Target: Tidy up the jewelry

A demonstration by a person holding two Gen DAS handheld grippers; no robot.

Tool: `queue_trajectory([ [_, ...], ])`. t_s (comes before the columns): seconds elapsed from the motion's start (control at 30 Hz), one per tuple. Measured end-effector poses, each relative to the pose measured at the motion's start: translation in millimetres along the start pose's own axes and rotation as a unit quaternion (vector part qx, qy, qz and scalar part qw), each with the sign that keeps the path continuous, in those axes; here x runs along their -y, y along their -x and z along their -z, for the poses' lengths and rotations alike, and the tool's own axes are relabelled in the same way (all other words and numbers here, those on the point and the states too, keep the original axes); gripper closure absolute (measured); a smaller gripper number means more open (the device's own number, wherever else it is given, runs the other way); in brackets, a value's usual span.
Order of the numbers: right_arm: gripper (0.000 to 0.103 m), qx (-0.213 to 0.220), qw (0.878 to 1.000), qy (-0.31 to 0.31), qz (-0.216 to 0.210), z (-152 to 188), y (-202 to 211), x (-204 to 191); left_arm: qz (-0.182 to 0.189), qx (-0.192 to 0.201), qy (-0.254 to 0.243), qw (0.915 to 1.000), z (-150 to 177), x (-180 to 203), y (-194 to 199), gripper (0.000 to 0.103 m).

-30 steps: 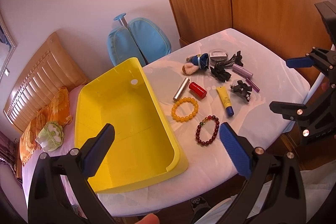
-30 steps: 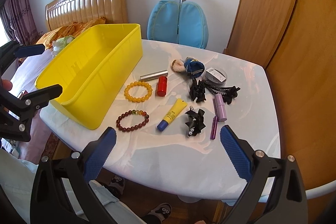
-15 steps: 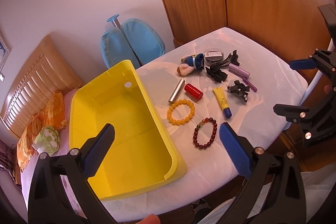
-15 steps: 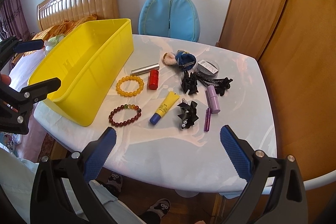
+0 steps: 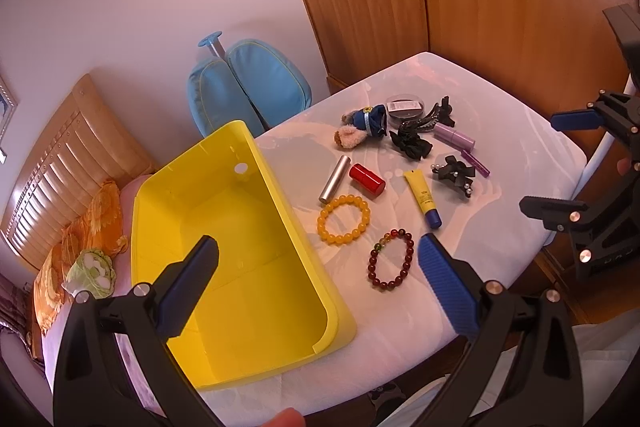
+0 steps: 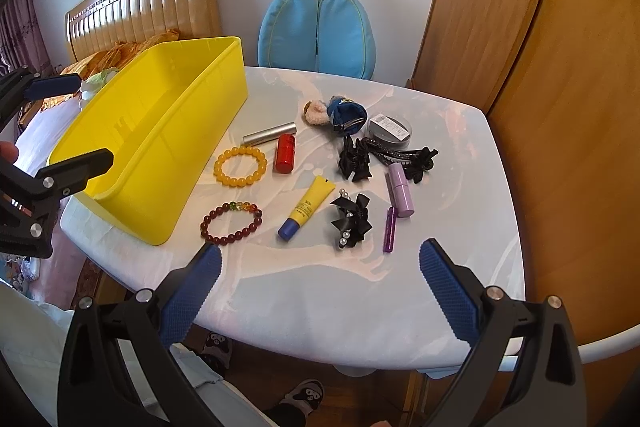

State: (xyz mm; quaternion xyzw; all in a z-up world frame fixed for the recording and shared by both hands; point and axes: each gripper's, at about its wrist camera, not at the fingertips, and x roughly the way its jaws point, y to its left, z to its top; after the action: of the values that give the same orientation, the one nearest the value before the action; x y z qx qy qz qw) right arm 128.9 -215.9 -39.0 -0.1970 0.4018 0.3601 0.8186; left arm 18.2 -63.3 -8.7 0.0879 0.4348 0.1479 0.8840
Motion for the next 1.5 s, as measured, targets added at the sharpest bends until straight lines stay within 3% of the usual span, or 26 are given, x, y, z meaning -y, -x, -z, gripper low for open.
queue_trajectory([
  [0.53,0.003,0.003,1.000,-0.010,0.005,-1.6,-2.4,2.2,0.007,0.001,0.003,1.0000,-1.3,-3.7,-1.5,0.006],
  [0.8,0.003,0.001,1.000,-0.028,0.011,4.2,-2.0,10.0,0.065,0.012,0.005,0.9978,-4.4,2.3,-0.3,0.006],
  [1.17,0.003,0.002,0.999,-0.050,0.020,30.3,8.4,59.5,0.088,0.027,-0.015,0.9957,-28.1,59.3,-4.7,0.006],
  [1.5,0.003,-0.017,0.999,-0.018,-0.020,31.4,-22.4,102.3,0.081,-0.015,0.042,0.9957,-31.7,99.6,-26.6,0.006],
])
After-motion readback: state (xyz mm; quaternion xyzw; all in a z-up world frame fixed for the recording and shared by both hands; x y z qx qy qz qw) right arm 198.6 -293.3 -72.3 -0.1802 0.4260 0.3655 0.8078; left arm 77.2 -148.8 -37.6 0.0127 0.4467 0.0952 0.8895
